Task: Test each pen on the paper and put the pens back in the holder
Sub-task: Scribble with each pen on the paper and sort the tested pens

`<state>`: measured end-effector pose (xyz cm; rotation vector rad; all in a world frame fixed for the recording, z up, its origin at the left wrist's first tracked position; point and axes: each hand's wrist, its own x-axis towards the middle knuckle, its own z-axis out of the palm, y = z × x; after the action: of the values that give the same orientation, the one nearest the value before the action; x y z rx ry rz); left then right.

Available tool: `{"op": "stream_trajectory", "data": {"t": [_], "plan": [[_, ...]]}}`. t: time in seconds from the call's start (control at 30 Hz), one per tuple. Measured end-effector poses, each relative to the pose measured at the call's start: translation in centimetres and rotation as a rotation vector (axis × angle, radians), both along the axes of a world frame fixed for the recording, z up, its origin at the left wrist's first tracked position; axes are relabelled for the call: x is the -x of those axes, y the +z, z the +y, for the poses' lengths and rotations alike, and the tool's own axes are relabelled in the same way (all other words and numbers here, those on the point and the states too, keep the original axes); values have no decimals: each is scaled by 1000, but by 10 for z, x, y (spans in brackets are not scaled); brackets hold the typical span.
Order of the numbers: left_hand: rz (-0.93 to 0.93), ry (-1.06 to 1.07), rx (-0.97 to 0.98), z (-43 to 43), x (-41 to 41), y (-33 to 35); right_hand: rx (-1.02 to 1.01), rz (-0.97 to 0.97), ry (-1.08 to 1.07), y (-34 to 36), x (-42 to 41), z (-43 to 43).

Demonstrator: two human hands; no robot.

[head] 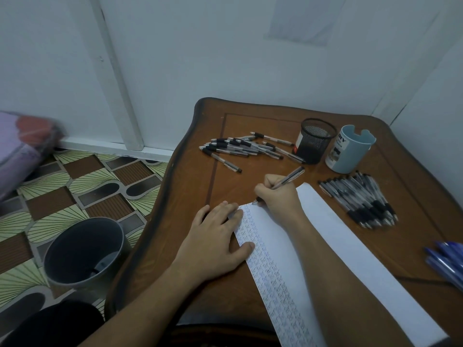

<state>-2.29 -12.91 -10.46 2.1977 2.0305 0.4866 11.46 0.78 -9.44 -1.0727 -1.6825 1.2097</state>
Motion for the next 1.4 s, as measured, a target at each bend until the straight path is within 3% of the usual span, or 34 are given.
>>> {"op": "stream_trajectory", "data": {"t": [0.83, 0.97, 1.1, 1.27, 1.4], "plan": [[5, 7, 8, 0, 0, 1, -30, -46, -45, -1, 1, 1], [-2, 6, 20, -1, -1, 2, 172, 175, -245, 9, -4, 4], [18, 13, 30, 0, -1, 4, 335, 393, -275, 17, -12, 5], [31, 18, 47, 0, -1, 3, 271, 345, -303, 19, -9, 4], [51, 22, 45, 0, -1, 2, 334, 469, -255, 23, -17, 5]]}}
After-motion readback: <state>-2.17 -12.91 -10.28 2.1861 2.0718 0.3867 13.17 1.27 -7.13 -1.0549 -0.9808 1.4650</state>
